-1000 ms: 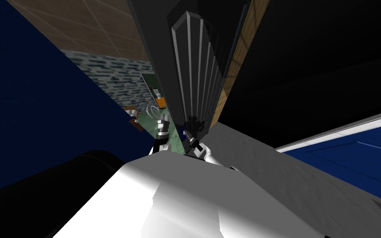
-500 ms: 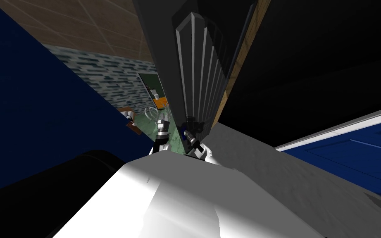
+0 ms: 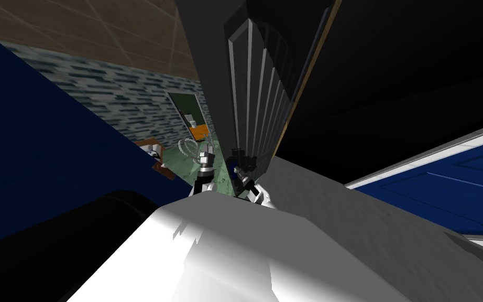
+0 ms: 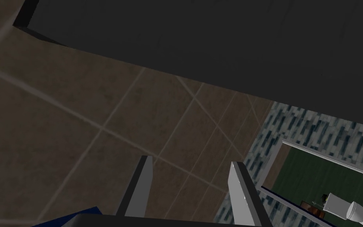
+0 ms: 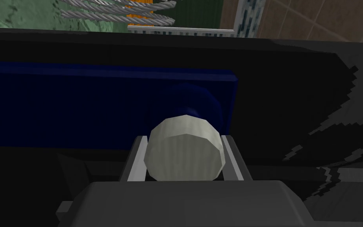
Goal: Push the door open
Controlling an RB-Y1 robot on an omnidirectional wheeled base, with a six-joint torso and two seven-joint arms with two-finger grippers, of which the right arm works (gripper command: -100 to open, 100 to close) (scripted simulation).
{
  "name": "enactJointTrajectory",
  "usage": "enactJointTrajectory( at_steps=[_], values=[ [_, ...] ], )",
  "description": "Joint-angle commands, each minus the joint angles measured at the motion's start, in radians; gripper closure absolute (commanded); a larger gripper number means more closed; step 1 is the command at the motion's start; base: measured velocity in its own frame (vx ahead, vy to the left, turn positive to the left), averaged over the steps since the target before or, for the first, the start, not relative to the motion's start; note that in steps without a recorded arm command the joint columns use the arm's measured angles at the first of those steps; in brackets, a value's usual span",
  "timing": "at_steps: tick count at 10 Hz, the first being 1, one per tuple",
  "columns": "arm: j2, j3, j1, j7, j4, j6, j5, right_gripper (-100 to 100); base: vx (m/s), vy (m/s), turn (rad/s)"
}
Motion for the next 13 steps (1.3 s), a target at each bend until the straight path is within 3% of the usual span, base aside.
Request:
enactJointTrajectory(
  at_steps=[1, 7, 8, 13],
  values=[
    [-0.012, -0.020, 0.019, -0.003, -0.020, 0.011, 0.016, 100, 0.094, 0.175, -0.076],
    [-0.009, -0.062, 0.105, -0.024, -0.098, 0.034, 0.101, 100, 0.108, 0.198, -0.135],
    [-0.020, -0.049, 0.099, -0.028, -0.110, 0.035, 0.091, -100, -0.050, 0.024, -0.104],
    [-0.025, -0.032, 0.109, -0.039, -0.142, 0.046, 0.092, -100, -0.196, -0.127, -0.030]
  ],
)
